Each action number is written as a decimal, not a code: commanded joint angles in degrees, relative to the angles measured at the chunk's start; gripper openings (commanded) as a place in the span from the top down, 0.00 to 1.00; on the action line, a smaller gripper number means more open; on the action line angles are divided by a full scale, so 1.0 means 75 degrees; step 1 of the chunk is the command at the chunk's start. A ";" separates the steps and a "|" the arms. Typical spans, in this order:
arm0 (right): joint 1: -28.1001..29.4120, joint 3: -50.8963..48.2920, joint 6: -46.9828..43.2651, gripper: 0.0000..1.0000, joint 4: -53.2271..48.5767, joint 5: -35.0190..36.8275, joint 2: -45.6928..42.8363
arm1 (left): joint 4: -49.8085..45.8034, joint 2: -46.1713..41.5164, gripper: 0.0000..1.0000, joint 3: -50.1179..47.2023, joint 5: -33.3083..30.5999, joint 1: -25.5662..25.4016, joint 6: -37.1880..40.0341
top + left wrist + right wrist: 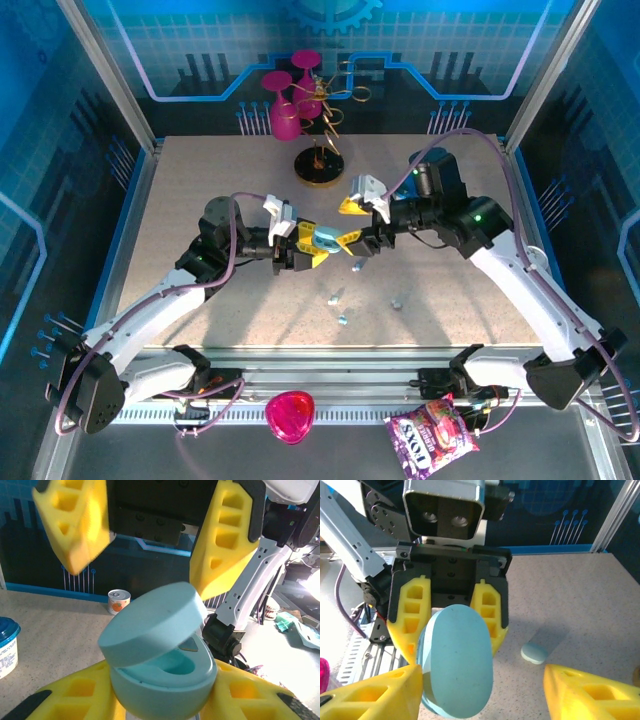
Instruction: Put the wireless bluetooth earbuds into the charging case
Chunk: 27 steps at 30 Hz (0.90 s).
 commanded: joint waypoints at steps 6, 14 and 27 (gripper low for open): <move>-0.0259 -0.0510 0.0690 0.25 0.1063 0.0442 -0.0424 | 0.0085 -0.0180 0.74 -0.0070 0.0223 -0.0049 0.0307; -0.0527 -0.0868 0.1603 0.07 0.1521 0.0449 -0.0846 | 0.0209 -0.0148 0.74 -0.0163 0.0031 -0.0050 0.0296; -0.0734 -0.1712 0.2446 0.00 0.2536 -0.0328 -0.1331 | 0.0634 0.0103 0.74 -0.0198 -0.0227 -0.0046 0.0035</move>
